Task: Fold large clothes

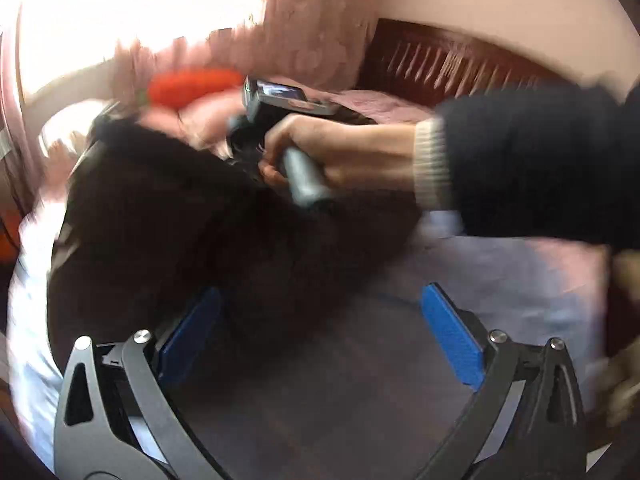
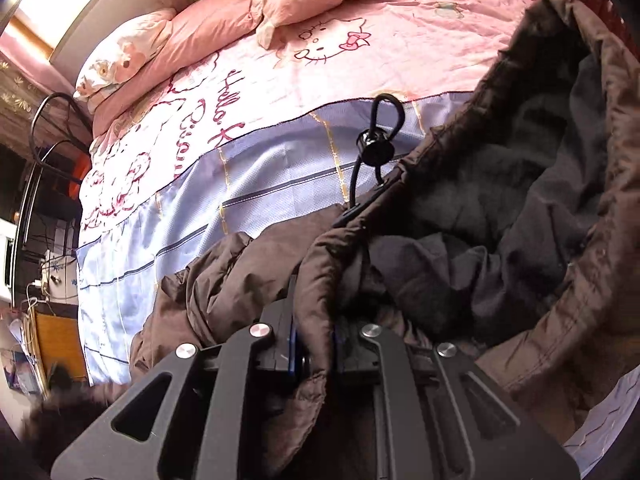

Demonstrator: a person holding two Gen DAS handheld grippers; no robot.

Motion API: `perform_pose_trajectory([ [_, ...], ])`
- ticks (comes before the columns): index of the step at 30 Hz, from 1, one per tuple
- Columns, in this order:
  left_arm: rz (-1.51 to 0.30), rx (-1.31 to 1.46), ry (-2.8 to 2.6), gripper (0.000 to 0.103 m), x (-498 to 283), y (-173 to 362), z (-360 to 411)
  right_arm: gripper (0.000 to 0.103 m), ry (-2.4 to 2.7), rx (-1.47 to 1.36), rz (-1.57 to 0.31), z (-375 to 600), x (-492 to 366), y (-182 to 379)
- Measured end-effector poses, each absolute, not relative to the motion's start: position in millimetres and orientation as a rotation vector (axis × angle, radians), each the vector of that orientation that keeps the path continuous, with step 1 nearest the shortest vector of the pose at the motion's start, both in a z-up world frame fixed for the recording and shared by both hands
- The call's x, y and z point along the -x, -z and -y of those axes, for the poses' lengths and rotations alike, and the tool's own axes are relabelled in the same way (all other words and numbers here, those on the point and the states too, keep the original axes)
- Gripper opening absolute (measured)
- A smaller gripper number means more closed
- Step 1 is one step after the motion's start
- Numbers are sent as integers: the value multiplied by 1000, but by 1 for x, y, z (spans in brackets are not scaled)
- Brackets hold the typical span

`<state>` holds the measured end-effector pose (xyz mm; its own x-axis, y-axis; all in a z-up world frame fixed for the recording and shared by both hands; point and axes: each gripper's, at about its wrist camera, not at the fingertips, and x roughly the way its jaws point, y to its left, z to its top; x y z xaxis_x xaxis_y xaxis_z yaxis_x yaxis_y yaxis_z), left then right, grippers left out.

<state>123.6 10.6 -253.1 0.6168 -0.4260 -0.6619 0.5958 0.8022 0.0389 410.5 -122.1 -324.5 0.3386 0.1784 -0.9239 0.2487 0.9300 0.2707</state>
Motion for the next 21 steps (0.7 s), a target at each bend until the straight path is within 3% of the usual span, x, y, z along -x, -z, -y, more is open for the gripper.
perform_pose_trajectory([
  [5, -719, 27, 453, 101, -255, 288, -51, 22, -45, -371, -1245, 129, -408, 325],
  [7, -773, 58, 388, 101, -307, 304, -65, 40, -104, -396, -1255, 135, -411, 326],
  [12, -1008, 56, 274, 101, -392, 361, -72, 56, -259, -298, -1236, 131, -398, 303],
  [16, -1038, 35, 245, 101, -404, 383, -74, 90, -335, -45, -1102, 106, -354, 272],
  [21, -1057, 47, 209, 101, -424, 383, -69, 91, -257, 211, -986, 95, -331, 283],
])
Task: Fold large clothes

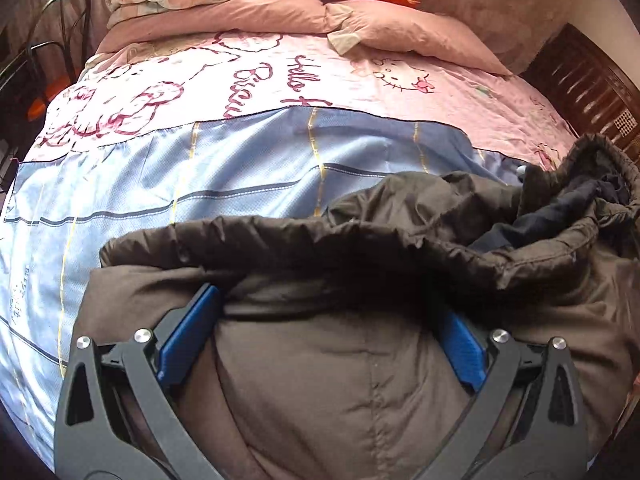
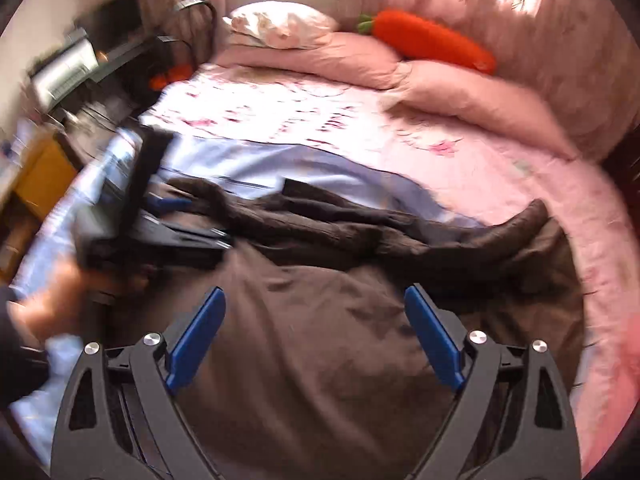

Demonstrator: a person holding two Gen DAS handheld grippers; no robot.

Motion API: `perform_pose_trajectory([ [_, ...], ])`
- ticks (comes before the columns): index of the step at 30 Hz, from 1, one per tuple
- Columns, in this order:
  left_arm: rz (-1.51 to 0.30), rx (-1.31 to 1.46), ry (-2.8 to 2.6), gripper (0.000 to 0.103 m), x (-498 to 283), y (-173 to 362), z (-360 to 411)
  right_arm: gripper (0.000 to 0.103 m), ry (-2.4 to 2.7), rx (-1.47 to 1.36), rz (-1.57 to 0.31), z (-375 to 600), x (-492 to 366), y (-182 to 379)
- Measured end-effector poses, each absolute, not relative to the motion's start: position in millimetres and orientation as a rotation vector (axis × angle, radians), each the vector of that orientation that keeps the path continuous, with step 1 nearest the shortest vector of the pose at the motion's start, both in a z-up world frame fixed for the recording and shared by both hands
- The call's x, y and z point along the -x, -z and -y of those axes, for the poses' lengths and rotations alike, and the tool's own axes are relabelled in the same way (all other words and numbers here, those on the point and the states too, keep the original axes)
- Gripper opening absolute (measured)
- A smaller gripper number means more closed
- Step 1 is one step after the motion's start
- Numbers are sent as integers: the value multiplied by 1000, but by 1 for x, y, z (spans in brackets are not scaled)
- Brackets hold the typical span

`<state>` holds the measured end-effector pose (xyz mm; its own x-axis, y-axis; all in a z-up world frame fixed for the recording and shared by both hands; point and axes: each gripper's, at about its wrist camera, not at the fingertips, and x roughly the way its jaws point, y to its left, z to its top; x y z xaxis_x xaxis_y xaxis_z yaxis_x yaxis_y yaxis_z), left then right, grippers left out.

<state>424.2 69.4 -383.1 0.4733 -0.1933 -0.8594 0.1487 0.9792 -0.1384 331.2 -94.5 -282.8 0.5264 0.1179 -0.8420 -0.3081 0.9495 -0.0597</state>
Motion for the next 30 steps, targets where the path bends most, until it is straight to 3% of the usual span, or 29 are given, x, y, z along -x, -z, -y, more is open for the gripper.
perform_pose_trajectory([
  [4, -1031, -33, 188, 101, -433, 379, -58, 93, -153, 4, -1177, 139, -373, 352],
  [9, -1040, -146, 166, 101, -447, 387, -33, 102, -72, -15, -1215, 146, -383, 390],
  [18, -991, -179, 13, 99, -374, 308, -2, 97, -102, -41, -1041, 143, -354, 308],
  [23, -1096, -94, 22, 100, -395, 339, -3, 95, -40, -84, -1212, 168, -396, 352],
  [30, -1076, -135, 5, 101, -414, 359, 4, 96, -68, 33, -1203, 163, -403, 375],
])
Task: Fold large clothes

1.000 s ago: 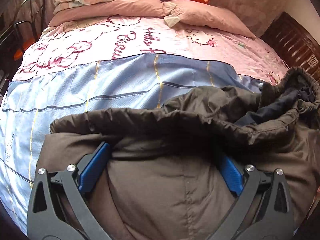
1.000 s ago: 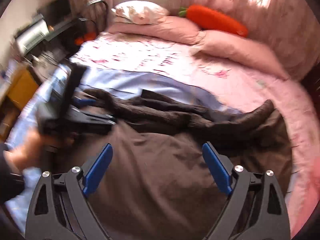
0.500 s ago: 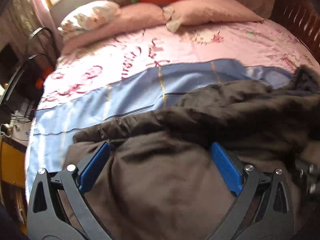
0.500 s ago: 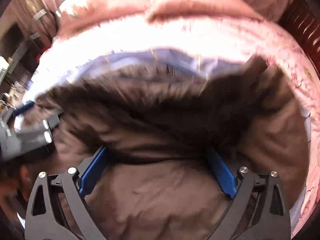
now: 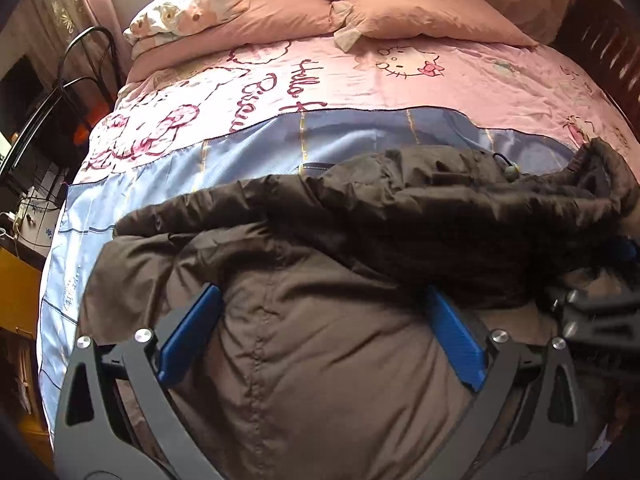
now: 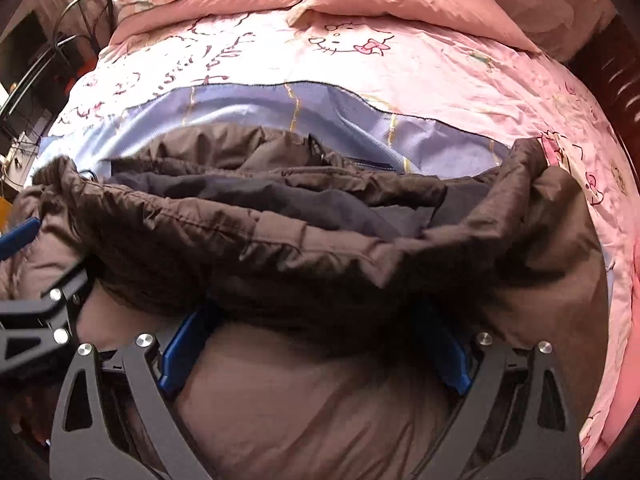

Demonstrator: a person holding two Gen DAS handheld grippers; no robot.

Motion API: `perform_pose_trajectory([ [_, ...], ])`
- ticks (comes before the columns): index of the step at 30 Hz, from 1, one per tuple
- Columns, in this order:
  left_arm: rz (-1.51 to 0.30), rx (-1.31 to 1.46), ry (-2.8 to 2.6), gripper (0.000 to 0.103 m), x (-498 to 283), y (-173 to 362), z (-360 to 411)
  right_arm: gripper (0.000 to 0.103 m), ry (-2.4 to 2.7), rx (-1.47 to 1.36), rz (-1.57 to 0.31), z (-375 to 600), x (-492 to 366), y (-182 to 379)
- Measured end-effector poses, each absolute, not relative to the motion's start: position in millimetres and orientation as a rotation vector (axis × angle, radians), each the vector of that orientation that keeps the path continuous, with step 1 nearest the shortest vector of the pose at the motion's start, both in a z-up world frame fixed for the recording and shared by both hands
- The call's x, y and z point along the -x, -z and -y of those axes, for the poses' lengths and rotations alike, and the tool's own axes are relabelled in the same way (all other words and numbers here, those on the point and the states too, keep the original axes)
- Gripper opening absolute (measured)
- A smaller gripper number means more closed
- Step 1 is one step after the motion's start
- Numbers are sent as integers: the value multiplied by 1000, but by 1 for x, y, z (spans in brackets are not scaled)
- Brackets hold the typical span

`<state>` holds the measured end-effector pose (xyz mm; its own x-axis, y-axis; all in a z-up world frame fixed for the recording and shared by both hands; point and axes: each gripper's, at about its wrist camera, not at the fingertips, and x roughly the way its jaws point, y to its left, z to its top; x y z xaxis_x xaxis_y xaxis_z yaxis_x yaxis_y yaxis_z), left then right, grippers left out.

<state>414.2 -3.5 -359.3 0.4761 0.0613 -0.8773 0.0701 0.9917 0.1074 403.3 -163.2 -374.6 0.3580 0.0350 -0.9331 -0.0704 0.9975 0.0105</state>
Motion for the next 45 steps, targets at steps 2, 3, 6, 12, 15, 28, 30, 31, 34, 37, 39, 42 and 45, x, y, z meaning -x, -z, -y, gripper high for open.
perform_pose_trajectory([
  [2, -1072, -141, -1, 101, -416, 364, 5, 98, -65, 9, -1204, 164, -405, 380],
  [3, -1069, -141, -4, 101, -417, 365, 6, 99, -63, -5, -1208, 165, -407, 383],
  [6, -1076, -129, -8, 101, -423, 371, 6, 101, -53, -17, -1223, 168, -414, 392],
  [12, -1094, -85, -8, 101, -435, 392, 1, 102, -29, -21, -1228, 166, -423, 408],
  [15, -1107, -70, -7, 101, -442, 401, 0, 102, -17, -23, -1228, 166, -427, 416],
  [28, -1010, -58, -3, 101, -395, 339, -4, 95, 26, -56, -1029, 158, -359, 333],
  [30, -987, -5, 2, 101, -355, 317, -14, 95, -16, -106, -1012, 160, -325, 319],
  [31, -989, -4, -10, 101, -342, 314, -17, 95, -23, -114, -1011, 159, -307, 316],
  [34, -1063, -31, -23, 101, -303, 326, -19, 95, -16, -26, -1078, 143, -272, 334],
  [37, -1144, -86, -48, 101, -293, 368, -20, 99, 1, -13, -1135, 135, -270, 366],
  [39, -1156, -45, -36, 101, -299, 390, -26, 101, 19, -6, -1163, 133, -278, 381],
  [42, -1142, -79, -23, 101, -311, 405, -24, 102, 43, 18, -1177, 130, -292, 396],
  [45, -1133, -99, -30, 101, -320, 418, -22, 102, 60, 40, -1211, 127, -304, 407],
])
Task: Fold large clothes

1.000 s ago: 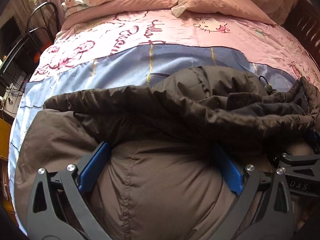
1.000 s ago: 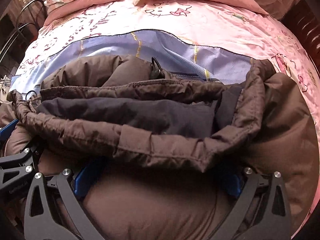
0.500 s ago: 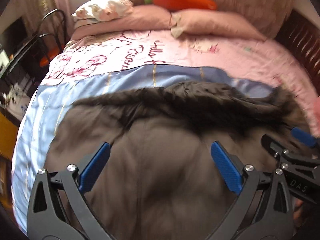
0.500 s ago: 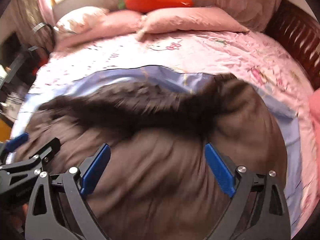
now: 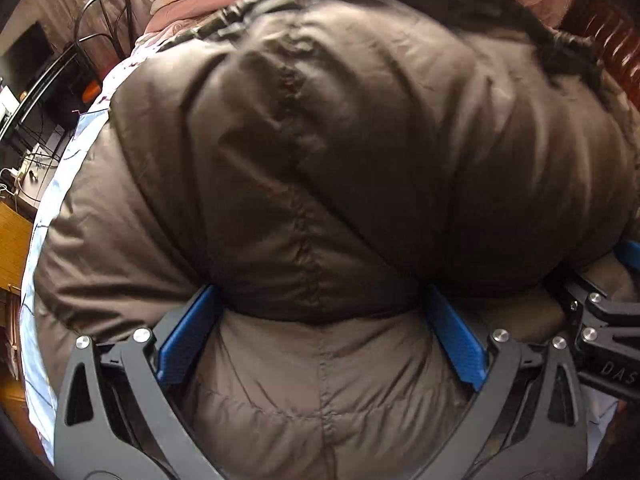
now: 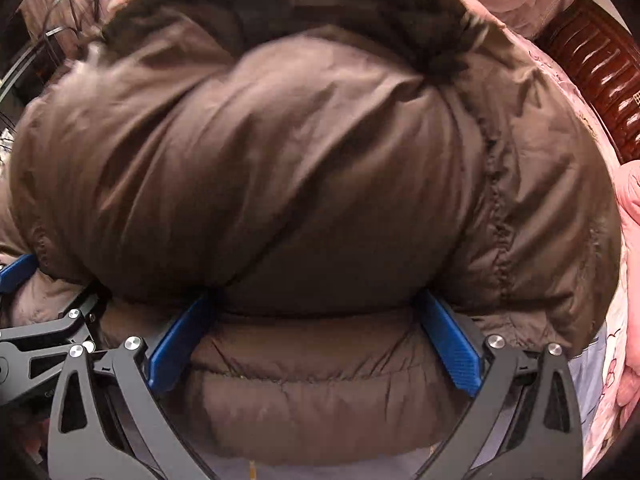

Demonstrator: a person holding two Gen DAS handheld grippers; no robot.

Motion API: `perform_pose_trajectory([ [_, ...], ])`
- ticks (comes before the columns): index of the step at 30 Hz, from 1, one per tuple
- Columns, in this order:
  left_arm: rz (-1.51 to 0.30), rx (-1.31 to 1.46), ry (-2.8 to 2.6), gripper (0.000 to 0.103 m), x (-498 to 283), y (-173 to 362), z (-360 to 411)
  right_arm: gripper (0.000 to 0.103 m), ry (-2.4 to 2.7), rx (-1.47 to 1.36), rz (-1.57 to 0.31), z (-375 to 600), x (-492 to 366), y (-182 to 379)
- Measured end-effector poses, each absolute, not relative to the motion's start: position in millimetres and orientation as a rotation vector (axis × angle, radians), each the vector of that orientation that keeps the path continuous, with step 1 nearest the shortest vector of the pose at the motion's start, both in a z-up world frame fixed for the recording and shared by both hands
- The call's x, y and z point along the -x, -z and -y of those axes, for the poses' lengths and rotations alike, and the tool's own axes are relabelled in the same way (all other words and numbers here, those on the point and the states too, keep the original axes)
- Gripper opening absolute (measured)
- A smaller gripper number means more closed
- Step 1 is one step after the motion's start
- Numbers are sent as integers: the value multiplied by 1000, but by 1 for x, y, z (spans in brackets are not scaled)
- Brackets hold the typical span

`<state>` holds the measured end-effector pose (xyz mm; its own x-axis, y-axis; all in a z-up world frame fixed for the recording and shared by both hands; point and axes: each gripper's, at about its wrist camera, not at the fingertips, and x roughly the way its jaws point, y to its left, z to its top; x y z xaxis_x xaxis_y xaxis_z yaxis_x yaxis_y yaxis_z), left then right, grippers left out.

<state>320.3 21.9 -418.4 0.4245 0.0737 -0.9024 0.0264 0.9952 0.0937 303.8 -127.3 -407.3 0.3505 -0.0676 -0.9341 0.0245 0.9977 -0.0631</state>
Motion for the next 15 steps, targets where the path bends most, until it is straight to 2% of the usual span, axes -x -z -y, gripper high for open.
perform_pose_trajectory([
  [4, -1121, -105, 15, 101, -318, 407, -23, 102, 55, -34, -1203, 132, -304, 384],
  [7, -1053, -120, 32, 101, -305, 374, -25, 102, 64, -113, -1025, 145, -293, 337],
  [9, -934, -98, 22, 101, -298, 342, -28, 102, 90, -89, -951, 146, -296, 322],
  [12, -852, -90, 14, 101, -313, 326, -23, 102, 110, 41, -949, 134, -321, 327],
  [15, -928, -82, 57, 101, -345, 348, -13, 102, 101, 143, -1004, 124, -346, 352],
])
